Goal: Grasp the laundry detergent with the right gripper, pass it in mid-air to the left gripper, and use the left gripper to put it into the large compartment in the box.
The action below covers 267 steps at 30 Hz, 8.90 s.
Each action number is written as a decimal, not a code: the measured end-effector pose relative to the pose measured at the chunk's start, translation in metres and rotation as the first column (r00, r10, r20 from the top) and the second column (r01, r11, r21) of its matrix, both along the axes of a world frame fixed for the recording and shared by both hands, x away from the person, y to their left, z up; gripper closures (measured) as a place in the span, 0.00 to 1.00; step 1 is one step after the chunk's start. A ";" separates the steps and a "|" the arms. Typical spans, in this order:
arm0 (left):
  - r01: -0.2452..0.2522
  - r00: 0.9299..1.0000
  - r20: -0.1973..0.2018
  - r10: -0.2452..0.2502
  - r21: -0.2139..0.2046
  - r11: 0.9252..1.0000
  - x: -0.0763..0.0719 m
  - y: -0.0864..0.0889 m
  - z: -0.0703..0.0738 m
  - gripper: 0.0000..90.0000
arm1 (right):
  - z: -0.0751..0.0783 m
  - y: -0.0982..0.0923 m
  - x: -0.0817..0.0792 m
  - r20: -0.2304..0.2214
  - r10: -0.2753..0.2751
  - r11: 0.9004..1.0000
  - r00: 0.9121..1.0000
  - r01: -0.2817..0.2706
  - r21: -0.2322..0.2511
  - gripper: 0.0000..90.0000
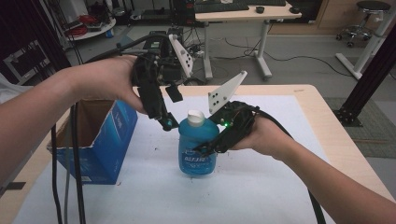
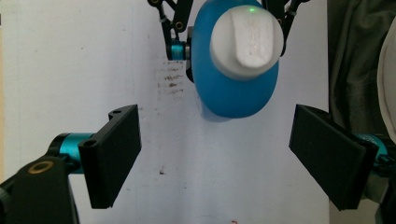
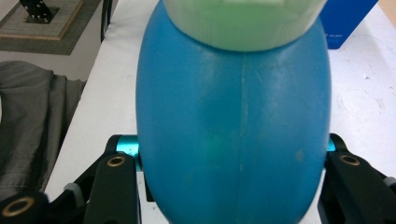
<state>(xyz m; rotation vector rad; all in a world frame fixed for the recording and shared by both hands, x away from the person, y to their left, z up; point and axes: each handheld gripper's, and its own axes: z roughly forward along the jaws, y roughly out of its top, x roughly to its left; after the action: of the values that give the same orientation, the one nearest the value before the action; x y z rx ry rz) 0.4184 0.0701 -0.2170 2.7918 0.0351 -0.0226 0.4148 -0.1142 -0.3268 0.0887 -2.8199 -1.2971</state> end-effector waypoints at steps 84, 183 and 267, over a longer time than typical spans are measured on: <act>0.011 1.000 0.001 -0.011 0.036 0.999 -0.012 -0.029 -0.019 0.40 | 0.020 0.011 0.001 -0.005 0.015 1.000 1.000 -0.015 -0.016 0.50; -0.781 0.609 0.064 0.791 -0.127 0.611 -0.034 0.215 0.108 0.43 | 0.063 -0.180 0.038 0.020 -0.518 0.819 0.855 0.502 -0.278 0.15; -0.716 0.696 0.045 0.717 0.126 0.687 -0.025 0.199 -0.061 0.40 | 0.058 -0.197 0.030 0.008 -0.539 0.805 0.842 0.518 -0.289 0.15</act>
<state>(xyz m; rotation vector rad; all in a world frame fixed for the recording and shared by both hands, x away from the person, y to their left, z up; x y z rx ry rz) 0.3932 0.2693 -0.2785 2.6979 1.1742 0.1700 0.4448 -0.3109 -0.2688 -0.7965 -3.0355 -0.8966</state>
